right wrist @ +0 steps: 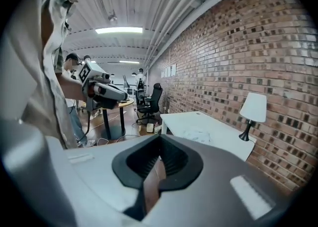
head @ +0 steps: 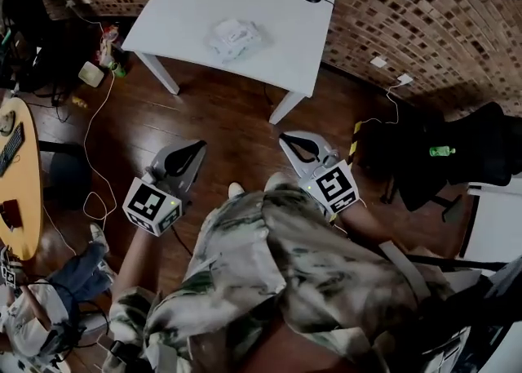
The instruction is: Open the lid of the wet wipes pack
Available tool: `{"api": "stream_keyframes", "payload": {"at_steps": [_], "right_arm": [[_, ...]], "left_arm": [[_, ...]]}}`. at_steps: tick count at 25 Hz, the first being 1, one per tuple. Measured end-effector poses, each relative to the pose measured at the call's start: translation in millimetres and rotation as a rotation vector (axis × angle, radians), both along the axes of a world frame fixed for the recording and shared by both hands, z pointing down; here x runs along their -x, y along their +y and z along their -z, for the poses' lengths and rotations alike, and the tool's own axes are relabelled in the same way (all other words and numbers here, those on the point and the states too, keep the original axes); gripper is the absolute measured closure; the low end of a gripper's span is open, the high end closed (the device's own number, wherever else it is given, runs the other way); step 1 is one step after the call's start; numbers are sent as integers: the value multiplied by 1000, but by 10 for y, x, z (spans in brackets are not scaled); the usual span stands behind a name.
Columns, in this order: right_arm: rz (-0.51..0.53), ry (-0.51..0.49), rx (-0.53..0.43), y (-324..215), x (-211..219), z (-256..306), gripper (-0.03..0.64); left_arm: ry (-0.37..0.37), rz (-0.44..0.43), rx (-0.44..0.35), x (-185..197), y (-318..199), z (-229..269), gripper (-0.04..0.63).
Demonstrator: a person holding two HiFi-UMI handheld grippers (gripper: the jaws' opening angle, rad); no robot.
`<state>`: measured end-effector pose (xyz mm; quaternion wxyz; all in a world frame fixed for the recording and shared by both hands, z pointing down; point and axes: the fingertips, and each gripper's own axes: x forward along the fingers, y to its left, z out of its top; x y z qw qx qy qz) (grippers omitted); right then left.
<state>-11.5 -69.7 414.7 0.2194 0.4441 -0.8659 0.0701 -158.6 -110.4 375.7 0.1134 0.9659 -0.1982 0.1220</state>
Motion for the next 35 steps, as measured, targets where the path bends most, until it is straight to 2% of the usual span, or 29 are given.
{"api": "stream_keyframes", "payload": {"at_steps": [7, 11, 14, 16, 20, 23, 25, 31, 35], "right_arm": [[-49, -24, -37, 759, -319, 161, 610], [-75, -37, -39, 1298, -692, 206, 610], [-66, -44, -43, 1738, -1013, 190, 609], [-54, -52, -36, 2012, -1121, 166, 609], [-13, -85, -19, 2452, -1192, -46, 609], [2, -106, -24, 2691, -1219, -93, 609], [10, -119, -30, 2849, -1190, -76, 609], [23, -125, -32, 3240, -985, -17, 609], [38, -116, -54, 3408, -678, 135, 609]], "left_arm": [[9, 0, 1, -294, 752, 9, 592], [-6, -5, -9, -773, 1220, 83, 592], [5, -21, -7, -1201, 1674, 189, 592], [-3, -7, -8, -1354, 1976, 248, 592], [-72, 41, 33, -1362, 2604, 86, 592], [-116, 32, 69, -1405, 2990, 19, 592], [-132, 27, 63, -1421, 3146, 57, 592], [-108, 23, 36, -1322, 3480, 275, 592], [-80, 37, 23, -967, 3772, 378, 592]]}}
